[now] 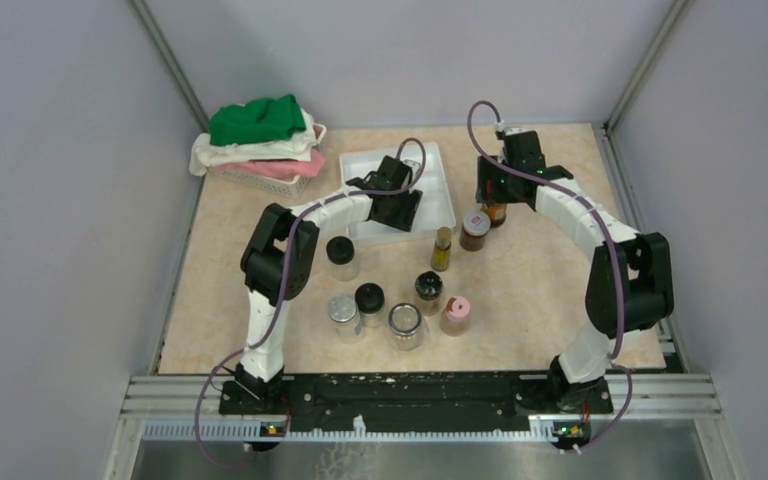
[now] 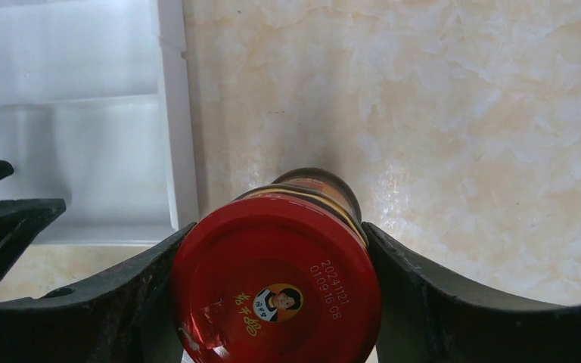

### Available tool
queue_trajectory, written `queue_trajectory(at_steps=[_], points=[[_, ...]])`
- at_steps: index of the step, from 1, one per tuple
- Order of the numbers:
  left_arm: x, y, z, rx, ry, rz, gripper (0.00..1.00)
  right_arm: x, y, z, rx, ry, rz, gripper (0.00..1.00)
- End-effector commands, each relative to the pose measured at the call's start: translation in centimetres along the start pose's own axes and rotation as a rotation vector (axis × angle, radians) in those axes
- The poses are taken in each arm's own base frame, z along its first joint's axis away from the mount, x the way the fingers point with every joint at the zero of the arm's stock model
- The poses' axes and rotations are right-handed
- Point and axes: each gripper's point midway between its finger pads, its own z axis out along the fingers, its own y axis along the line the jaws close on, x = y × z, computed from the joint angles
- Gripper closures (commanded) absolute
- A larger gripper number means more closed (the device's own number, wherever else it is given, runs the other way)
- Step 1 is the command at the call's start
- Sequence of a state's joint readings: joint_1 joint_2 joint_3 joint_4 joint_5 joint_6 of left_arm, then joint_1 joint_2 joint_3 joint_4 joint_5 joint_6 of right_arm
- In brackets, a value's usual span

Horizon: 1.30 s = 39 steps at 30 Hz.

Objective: Organize the condiment bottles
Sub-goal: Pick up the bottle from the center of the board, then place the bottle in the storage box.

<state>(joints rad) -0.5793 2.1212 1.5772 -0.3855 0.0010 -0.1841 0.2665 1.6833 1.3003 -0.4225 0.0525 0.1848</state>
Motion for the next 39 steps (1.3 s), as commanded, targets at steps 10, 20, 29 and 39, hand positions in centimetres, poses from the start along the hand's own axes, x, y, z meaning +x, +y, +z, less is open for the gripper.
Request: queue_trajectory(at_steps=[10, 20, 29, 39], points=[[2.5, -2.3, -5.3, 0.066, 0.041, 0.087, 0.36, -6.1, 1.0, -3.7, -0.041, -0.199, 0.012, 1.00], [-3.9, -0.5, -9.0, -0.078, -0.103, 0.104, 0.14, -8.8, 1.8, -3.6, -0.062, -0.227, 0.012, 1.00], [-10.8, 1.2, -14.0, -0.165, -0.270, 0.057, 0.01, -13.9, 3.7, -1.7, -0.123, -0.283, -0.020, 1.00], [-9.2, 4.4, -12.0, -0.224, -0.216, 0.033, 0.01, -16.2, 8.4, 2.0, -0.357, -0.334, -0.018, 1.00]])
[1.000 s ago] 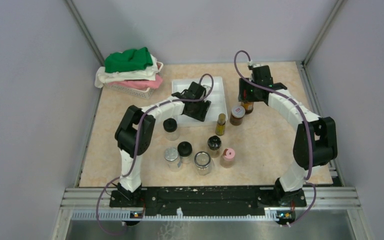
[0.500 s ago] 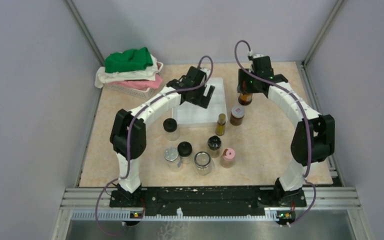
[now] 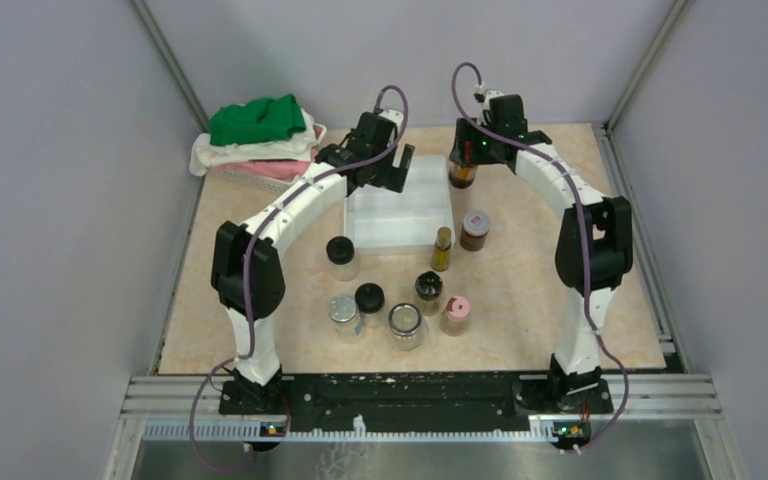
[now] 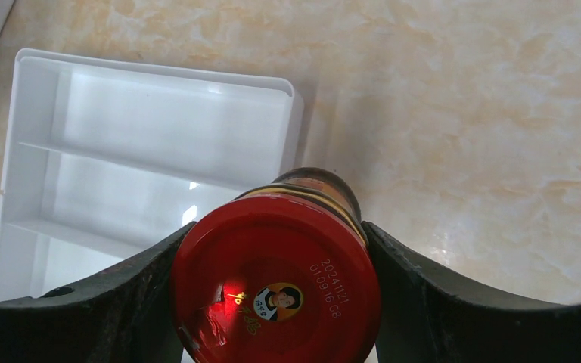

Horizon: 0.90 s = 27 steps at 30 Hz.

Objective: Organize the condiment bottles
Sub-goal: Place the bottle in the storage box.

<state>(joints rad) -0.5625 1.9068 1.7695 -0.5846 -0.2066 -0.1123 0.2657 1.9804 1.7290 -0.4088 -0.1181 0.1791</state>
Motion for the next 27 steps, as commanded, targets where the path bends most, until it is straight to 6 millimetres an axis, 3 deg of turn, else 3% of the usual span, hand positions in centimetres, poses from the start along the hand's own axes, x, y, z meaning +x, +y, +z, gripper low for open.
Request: queue_trajectory(at_steps=[1, 6, 13, 22, 27], points=[[1.7, 1.3, 1.1, -0.036, 0.037, -0.002, 0.01, -7.2, 4.1, -0.9, -0.184, -0.234, -0.018, 1.00], [3.5, 0.8, 3.2, -0.014, 0.083, 0.001, 0.02, -8.5, 6.0, -1.2, -0.268, -0.315, -0.024, 1.00], [4.9, 0.8, 4.2, -0.009, 0.106, 0.007, 0.03, -9.3, 8.0, -1.7, -0.355, -0.369, -0.028, 1.00], [4.9, 0.9, 3.5, -0.004, 0.099, 0.007, 0.03, -6.5, 9.8, 1.9, -0.458, -0.300, 0.010, 1.00], [4.7, 1.0, 2.9, 0.000, 0.097, 0.007, 0.03, -4.7, 9.2, 4.3, -0.445, -0.267, 0.039, 1.00]])
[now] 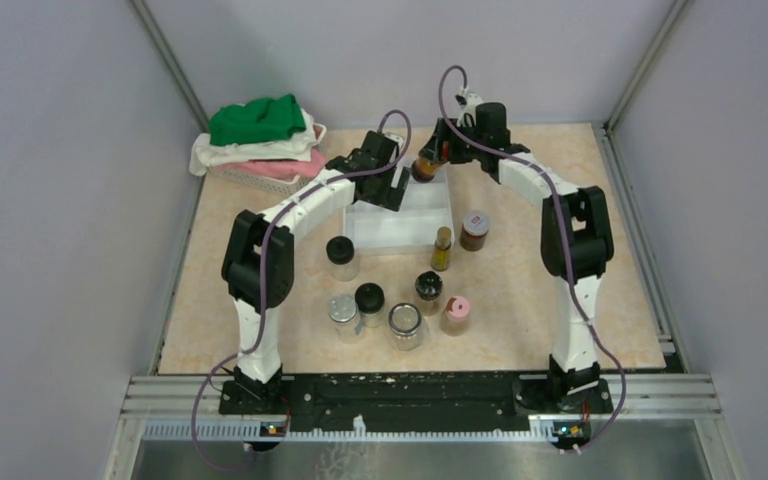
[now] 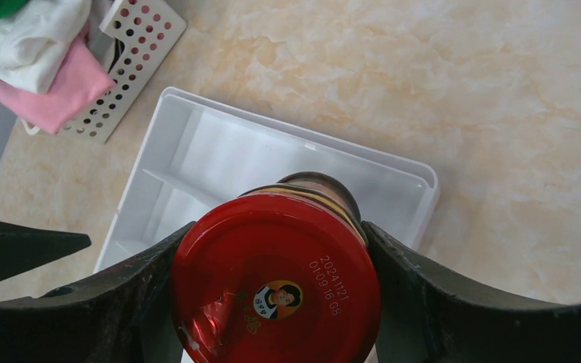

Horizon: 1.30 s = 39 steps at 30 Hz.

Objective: Organize the condiment bottles
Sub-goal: Place the bottle in the storage box.

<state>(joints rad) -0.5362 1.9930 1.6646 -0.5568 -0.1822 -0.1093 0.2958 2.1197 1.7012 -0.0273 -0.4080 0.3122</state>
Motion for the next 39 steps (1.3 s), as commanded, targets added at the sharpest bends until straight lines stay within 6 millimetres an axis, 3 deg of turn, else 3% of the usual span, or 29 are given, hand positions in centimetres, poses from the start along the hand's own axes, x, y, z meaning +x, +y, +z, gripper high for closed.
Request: queue_trajectory(at_steps=[1, 4, 8, 20, 27, 36, 37, 39], points=[[-1.8, 0.3, -2.0, 0.012, -0.068, -0.011, 0.03, -3.4, 2.1, 0.9, -0.079, -0.127, -0.035, 1.00], [-2.0, 0.3, -2.3, 0.011, -0.076, -0.010, 0.04, -2.2, -0.2, 1.7, 0.029, -0.080, -0.033, 1.00], [-2.3, 0.2, -2.6, 0.018, -0.083, -0.015, 0.04, -1.3, -2.1, 1.1, 0.161, -0.030, -0.067, 1.00], [-1.7, 0.0, -2.5, 0.034, -0.065, -0.024, 0.04, -3.7, -3.4, -1.7, 0.332, -0.028, -0.206, 1.00], [-1.7, -0.2, -2.5, 0.038, -0.066, -0.025, 0.04, -4.9, -3.4, -2.5, 0.387, -0.034, -0.273, 1.00], [-1.4, 0.1, -2.4, 0.030, -0.061, -0.022, 0.04, -4.0, -0.7, -0.1, 0.233, -0.006, -0.277, 1.00], [-1.4, 0.1, -2.4, 0.030, -0.061, -0.021, 0.04, -3.9, -0.4, 0.2, 0.224, 0.002, -0.277, 0.85], [-1.4, 0.1, -2.3, 0.028, -0.061, -0.021, 0.04, -3.6, 0.0, 0.4, 0.214, 0.013, -0.284, 0.39]])
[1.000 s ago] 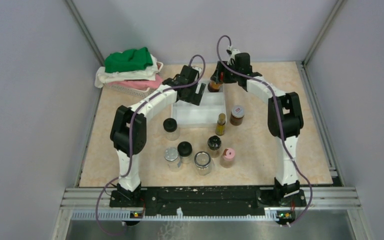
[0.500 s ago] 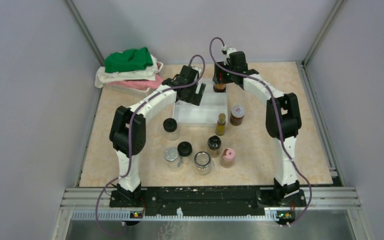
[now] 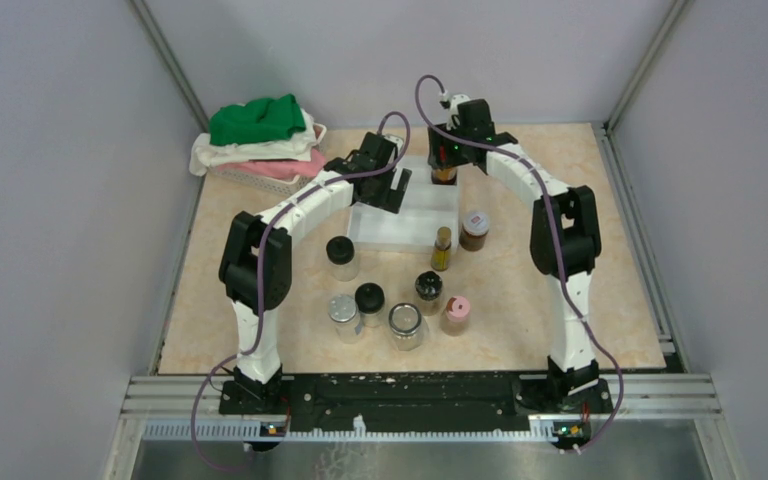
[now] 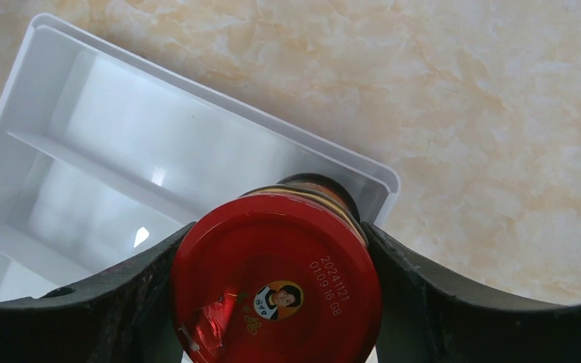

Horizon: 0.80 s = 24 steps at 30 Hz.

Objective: Organize the condiment bottles
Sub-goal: Place the bottle in the storage box.

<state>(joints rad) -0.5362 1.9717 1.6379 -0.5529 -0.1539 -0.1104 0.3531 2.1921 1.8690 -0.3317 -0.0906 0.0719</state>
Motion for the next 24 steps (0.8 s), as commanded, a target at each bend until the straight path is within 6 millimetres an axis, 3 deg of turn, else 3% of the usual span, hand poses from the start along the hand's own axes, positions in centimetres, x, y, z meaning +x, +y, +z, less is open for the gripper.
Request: queue_trajectory(at_steps=[1, 3, 7, 12, 17, 21, 24], points=[[-1.8, 0.4, -1.9, 0.002, -0.066, -0.018, 0.04, -6.3, 2.7, -1.8, -0.069, -0.161, -0.059, 0.32], [-1.8, 0.4, -1.9, 0.003, -0.065, -0.019, 0.04, -6.3, 3.3, -2.2, -0.078, -0.167, -0.070, 0.20], [-1.7, 0.3, -2.0, 0.007, -0.062, -0.015, 0.03, -7.3, 4.0, -3.7, -0.108, -0.195, -0.070, 0.10], [-1.6, 1.1, -3.2, -0.018, -0.069, -0.002, 0.01, -8.9, 4.4, -6.8, -0.102, -0.223, -0.063, 0.06], [-1.9, 1.9, -4.9, -0.030, -0.073, 0.002, 0.01, -10.3, 3.7, -12.1, -0.041, -0.273, -0.037, 0.07], [-1.6, 2.3, -7.6, -0.024, -0.055, 0.002, 0.01, -9.3, 3.1, -15.6, 0.006, -0.272, -0.008, 0.07], [-1.1, 2.8, -10.4, -0.032, -0.069, -0.025, 0.01, -7.3, 2.5, -17.1, 0.033, -0.244, 0.001, 0.08]])
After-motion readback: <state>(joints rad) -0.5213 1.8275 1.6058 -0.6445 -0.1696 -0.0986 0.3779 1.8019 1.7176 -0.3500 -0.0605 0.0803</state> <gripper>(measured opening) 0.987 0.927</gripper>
